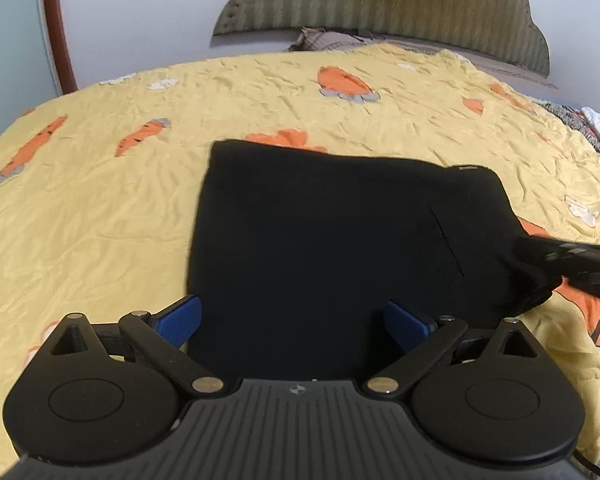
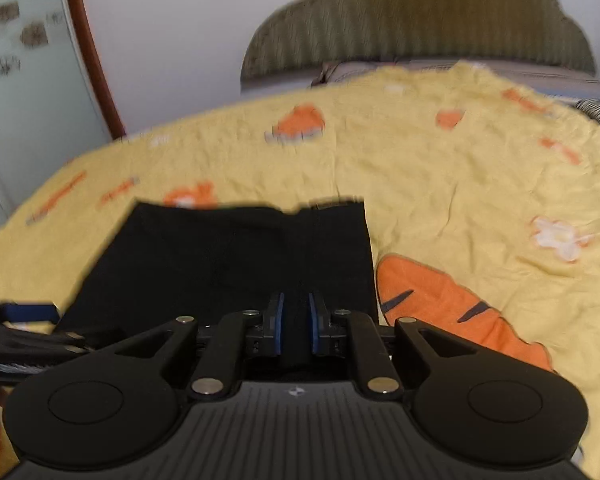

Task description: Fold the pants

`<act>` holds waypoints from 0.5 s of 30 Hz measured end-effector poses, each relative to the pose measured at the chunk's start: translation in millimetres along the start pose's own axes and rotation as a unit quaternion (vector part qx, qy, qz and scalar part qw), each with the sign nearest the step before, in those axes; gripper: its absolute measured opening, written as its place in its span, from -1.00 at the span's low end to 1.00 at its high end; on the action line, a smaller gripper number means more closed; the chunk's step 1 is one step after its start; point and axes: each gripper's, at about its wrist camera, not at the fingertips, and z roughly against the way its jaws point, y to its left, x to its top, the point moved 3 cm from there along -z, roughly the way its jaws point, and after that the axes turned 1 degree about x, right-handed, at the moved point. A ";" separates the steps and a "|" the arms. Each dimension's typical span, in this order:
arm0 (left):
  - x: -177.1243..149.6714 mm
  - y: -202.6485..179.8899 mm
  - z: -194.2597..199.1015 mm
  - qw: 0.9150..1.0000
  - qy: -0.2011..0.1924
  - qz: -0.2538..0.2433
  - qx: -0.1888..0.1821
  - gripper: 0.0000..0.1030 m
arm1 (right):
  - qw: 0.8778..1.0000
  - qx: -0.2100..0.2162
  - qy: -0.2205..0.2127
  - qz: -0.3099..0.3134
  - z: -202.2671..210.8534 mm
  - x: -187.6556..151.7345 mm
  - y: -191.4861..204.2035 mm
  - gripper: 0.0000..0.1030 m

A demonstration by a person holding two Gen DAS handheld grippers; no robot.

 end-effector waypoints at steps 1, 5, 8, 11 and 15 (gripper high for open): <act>-0.5 2.8 5.9 1.000 -0.006 0.007 -0.001 0.93 | 1.000 0.005 -0.015 0.000 13.9 0.7 6.3 -0.47; -4.9 10.1 24.7 0.999 -0.013 0.031 -0.002 0.93 | 0.998 0.010 -0.059 0.024 60.6 -8.8 39.4 0.77; -15.3 12.2 37.2 0.999 -0.013 0.041 -0.001 0.93 | 0.996 -0.007 -0.064 0.069 78.3 -18.5 61.5 0.78; -27.9 13.8 44.1 0.999 -0.008 0.052 0.000 0.91 | 0.995 -0.016 -0.053 0.078 82.8 -29.3 73.5 0.88; -42.4 18.0 43.2 0.998 -0.004 0.053 0.021 0.93 | 0.997 -0.024 -0.035 0.071 73.1 -44.8 79.0 0.93</act>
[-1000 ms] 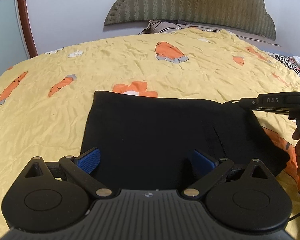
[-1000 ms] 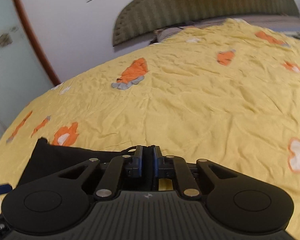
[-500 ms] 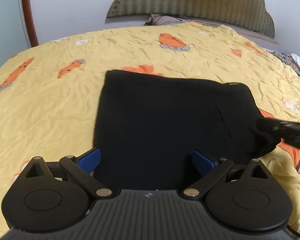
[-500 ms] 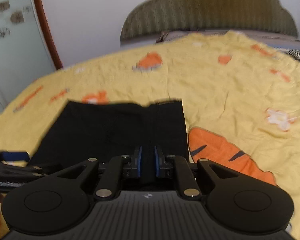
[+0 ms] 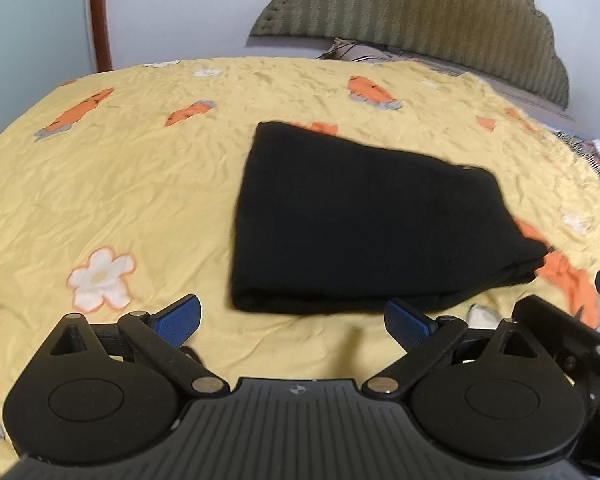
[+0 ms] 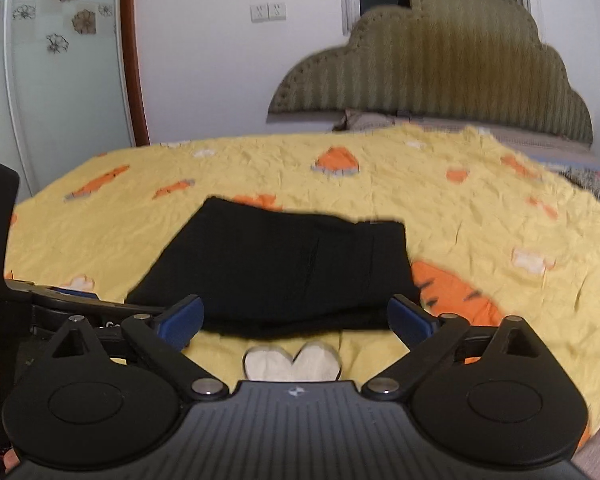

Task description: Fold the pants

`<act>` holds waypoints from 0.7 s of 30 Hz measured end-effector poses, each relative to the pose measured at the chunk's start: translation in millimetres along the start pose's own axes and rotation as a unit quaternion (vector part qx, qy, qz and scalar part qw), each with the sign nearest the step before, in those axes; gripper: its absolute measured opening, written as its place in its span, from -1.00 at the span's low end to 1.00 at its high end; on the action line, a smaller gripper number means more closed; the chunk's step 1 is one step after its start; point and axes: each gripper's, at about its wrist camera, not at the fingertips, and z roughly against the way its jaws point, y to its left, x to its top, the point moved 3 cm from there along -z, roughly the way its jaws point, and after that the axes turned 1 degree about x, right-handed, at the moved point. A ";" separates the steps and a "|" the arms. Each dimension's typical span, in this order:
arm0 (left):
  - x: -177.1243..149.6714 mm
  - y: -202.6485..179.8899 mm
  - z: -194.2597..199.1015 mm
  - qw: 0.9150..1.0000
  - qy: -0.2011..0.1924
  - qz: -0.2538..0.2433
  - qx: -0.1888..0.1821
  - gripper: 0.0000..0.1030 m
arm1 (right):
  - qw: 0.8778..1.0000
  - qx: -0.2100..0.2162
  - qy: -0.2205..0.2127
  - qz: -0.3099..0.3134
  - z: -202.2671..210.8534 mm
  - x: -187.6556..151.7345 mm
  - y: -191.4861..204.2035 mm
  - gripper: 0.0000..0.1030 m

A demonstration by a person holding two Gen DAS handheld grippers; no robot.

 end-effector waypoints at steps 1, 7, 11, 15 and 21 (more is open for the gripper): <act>-3.1 1.4 -1.9 1.000 0.005 0.000 0.007 0.93 | 1.000 0.001 0.011 -0.008 -2.6 -3.2 0.4 0.93; -14.5 6.3 -3.4 1.000 0.012 -0.005 0.020 0.93 | 1.000 -0.002 0.030 -0.010 -5.0 -15.9 5.5 0.93; -18.5 3.1 0.6 1.000 0.009 -0.014 0.024 0.93 | 0.999 -0.006 0.033 -0.002 -2.8 -19.9 7.5 0.93; -24.5 1.4 -0.2 0.999 0.007 -0.020 0.025 0.94 | 0.999 0.001 0.041 0.002 -7.9 -26.4 4.8 0.93; -35.1 5.2 -9.7 0.999 0.007 -0.011 0.036 0.94 | 0.999 0.001 0.045 0.012 -30.3 -43.7 0.1 0.93</act>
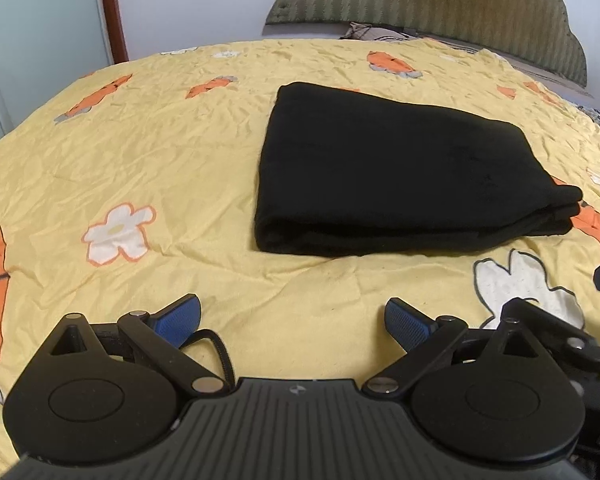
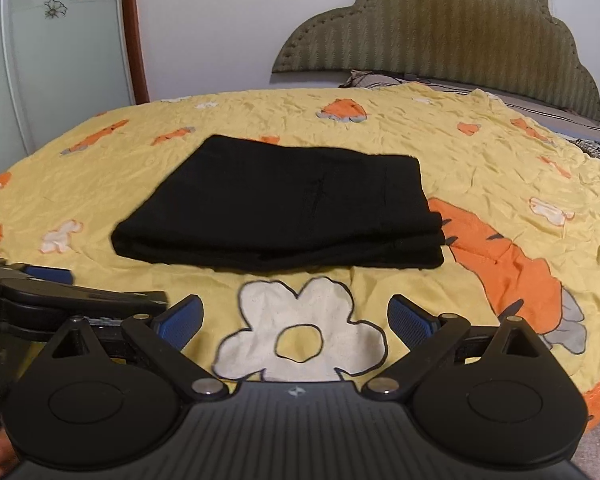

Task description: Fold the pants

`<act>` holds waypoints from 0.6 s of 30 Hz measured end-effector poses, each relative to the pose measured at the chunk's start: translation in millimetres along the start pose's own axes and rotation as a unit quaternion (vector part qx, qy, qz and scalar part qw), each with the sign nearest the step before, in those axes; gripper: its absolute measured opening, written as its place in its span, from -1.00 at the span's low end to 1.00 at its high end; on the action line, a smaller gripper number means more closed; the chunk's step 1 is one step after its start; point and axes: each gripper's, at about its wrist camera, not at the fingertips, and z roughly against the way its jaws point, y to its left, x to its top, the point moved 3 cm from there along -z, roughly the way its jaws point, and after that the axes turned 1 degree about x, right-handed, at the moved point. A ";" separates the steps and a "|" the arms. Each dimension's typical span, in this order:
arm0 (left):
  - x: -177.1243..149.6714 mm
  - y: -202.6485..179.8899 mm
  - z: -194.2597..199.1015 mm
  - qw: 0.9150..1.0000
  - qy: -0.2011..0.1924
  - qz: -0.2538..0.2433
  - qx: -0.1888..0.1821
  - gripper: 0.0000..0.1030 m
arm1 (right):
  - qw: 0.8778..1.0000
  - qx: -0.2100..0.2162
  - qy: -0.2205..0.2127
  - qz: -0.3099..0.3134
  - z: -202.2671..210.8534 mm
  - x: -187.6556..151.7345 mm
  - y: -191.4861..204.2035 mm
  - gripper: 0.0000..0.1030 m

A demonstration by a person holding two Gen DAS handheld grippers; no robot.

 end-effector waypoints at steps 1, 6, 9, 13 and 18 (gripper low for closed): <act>-1.6 1.7 -0.8 1.000 -0.001 0.006 0.001 0.94 | 1.000 -0.001 0.005 0.001 -4.8 -2.4 -0.8 0.93; -4.2 6.7 -2.6 1.000 -0.006 0.015 0.002 0.99 | 1.000 -0.001 0.029 -0.004 -20.0 -14.9 -2.9 0.93; -3.4 6.5 -2.2 1.000 -0.005 0.015 0.002 0.99 | 1.000 -0.003 0.027 0.002 -19.9 -17.8 -1.7 0.93; -2.8 6.5 -1.9 1.000 -0.004 0.015 0.003 0.98 | 1.000 -0.001 0.022 0.000 -15.3 -14.4 -3.3 0.93; -2.5 6.6 -2.0 1.000 -0.004 0.018 0.001 0.98 | 1.000 -0.006 0.017 -0.006 -9.9 -10.0 -8.4 0.93</act>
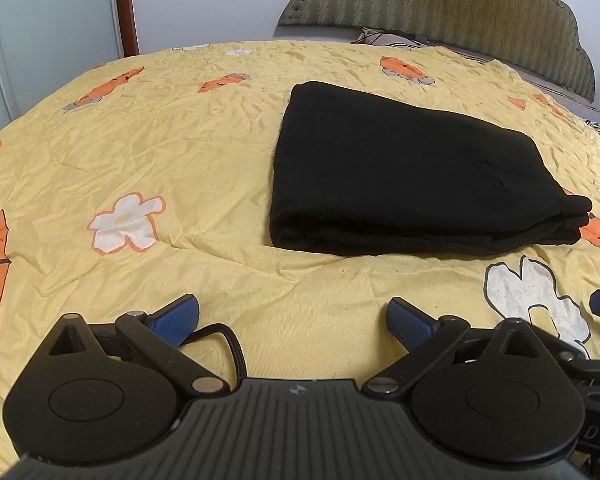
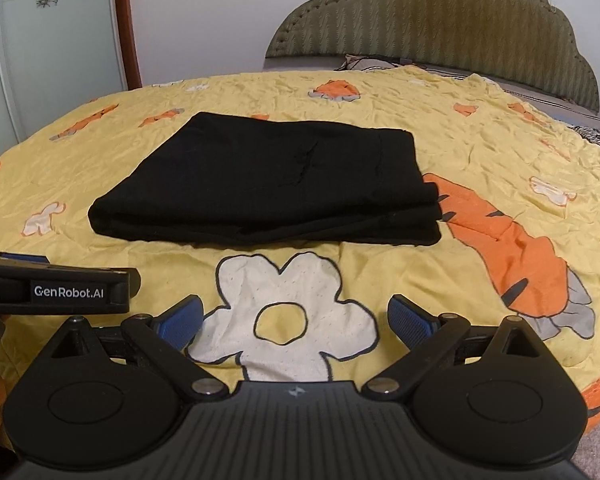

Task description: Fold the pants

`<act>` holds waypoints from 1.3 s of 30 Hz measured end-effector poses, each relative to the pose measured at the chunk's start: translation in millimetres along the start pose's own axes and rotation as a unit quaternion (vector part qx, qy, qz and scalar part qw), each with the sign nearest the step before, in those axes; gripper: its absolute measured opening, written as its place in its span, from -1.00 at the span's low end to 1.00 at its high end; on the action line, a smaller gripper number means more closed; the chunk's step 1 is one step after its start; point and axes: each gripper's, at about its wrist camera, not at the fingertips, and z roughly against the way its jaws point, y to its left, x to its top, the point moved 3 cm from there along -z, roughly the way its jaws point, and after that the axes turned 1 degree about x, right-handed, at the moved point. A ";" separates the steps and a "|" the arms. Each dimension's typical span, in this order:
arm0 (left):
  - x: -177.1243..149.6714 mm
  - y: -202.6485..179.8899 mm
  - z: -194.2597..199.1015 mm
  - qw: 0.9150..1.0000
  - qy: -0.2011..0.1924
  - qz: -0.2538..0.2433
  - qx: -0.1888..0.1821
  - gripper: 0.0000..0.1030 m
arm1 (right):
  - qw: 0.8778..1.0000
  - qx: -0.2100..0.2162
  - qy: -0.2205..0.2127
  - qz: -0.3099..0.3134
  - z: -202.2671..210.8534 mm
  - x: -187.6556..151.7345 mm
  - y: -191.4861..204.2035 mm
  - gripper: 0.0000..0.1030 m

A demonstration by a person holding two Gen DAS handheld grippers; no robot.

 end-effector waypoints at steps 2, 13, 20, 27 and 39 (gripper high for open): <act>0.5 -0.4 0.0 1.000 0.000 0.000 0.001 0.98 | 1.000 0.001 -0.002 -0.003 1.8 2.4 -1.1 0.93; 1.3 0.4 0.9 1.000 0.003 0.001 -0.001 0.98 | 1.000 0.004 -0.002 -0.001 4.0 3.6 -0.4 0.93; 1.5 0.8 0.9 1.000 0.003 0.001 -0.001 0.98 | 1.000 0.004 -0.002 -0.002 3.8 3.3 -1.2 0.93; 1.9 2.1 2.1 1.000 0.003 0.005 -0.002 0.98 | 1.000 0.002 -0.003 -0.006 4.4 2.6 -1.7 0.93; 2.4 2.8 3.1 1.000 0.003 0.007 -0.003 0.97 | 1.000 0.002 -0.003 -0.005 4.3 2.7 -1.7 0.93</act>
